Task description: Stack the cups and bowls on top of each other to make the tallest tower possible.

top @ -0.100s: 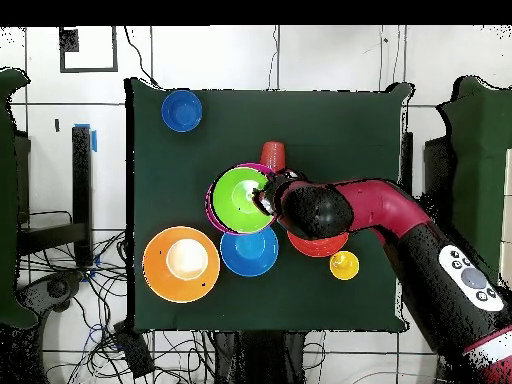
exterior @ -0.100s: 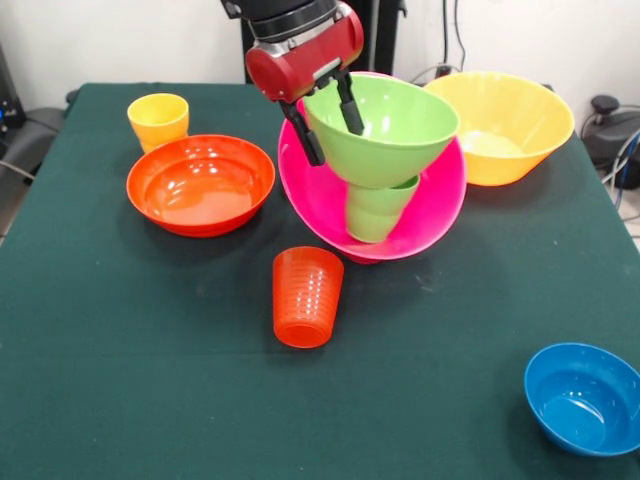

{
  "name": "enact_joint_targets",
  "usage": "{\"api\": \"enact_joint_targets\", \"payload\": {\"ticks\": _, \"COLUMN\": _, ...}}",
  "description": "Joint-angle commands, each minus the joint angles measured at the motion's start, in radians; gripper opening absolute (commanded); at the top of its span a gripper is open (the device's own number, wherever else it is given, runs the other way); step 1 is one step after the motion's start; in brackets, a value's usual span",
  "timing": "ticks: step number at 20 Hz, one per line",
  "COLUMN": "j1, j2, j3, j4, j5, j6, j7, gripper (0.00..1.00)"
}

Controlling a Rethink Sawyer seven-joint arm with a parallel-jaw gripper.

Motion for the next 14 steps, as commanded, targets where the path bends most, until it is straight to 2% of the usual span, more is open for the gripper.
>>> {"api": "enact_joint_targets", "payload": {"ticks": 1, "j1": 0.04, "j2": 0.043, "j3": -0.058, "j4": 0.009, "j5": -0.008, "j6": -0.005, "j7": 0.057, "gripper": 1.0}}
{"api": "enact_joint_targets", "payload": {"ticks": 14, "j1": 0.039, "j2": -0.01, "j3": -0.034, "j4": 0.01, "j5": 0.046, "j6": 0.08, "j7": 0.018, "gripper": 1.0}}
